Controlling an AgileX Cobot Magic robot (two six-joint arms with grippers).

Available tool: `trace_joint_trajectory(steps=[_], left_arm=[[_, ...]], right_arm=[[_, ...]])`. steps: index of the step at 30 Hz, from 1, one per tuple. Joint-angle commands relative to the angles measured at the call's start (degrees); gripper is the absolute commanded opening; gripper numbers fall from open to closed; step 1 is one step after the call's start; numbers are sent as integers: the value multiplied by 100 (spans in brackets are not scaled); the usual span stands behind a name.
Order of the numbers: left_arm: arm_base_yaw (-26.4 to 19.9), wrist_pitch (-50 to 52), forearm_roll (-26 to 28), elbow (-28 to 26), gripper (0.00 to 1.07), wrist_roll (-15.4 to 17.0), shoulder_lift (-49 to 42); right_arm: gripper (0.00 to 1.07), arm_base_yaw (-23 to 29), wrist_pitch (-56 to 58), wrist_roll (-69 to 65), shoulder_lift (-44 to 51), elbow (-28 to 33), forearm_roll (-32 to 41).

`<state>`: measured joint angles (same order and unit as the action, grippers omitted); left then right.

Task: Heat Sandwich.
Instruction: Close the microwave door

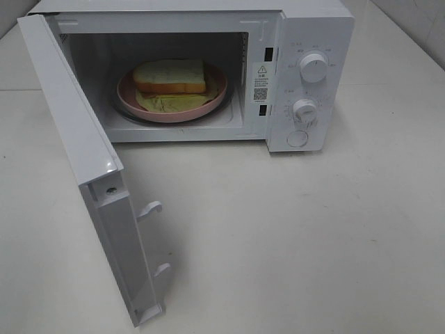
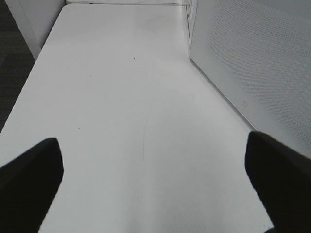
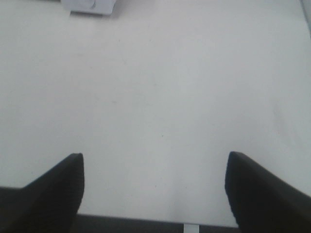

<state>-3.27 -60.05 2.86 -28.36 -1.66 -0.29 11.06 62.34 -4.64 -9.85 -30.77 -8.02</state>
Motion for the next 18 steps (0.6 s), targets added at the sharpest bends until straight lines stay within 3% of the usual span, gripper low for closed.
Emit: trace_joint_trajectory(steps=[1,7,18], left_arm=[[-11,63,6,11,96,6,-155],[-11,63,6,11,96,6,-155],[-11,63,6,11,96,6,-155]], right_arm=[[76,-498,-355,6,516,189,-6],[76,-888,-361,178,1066,183,109],[76,-917,-361,218,1163,189,143]])
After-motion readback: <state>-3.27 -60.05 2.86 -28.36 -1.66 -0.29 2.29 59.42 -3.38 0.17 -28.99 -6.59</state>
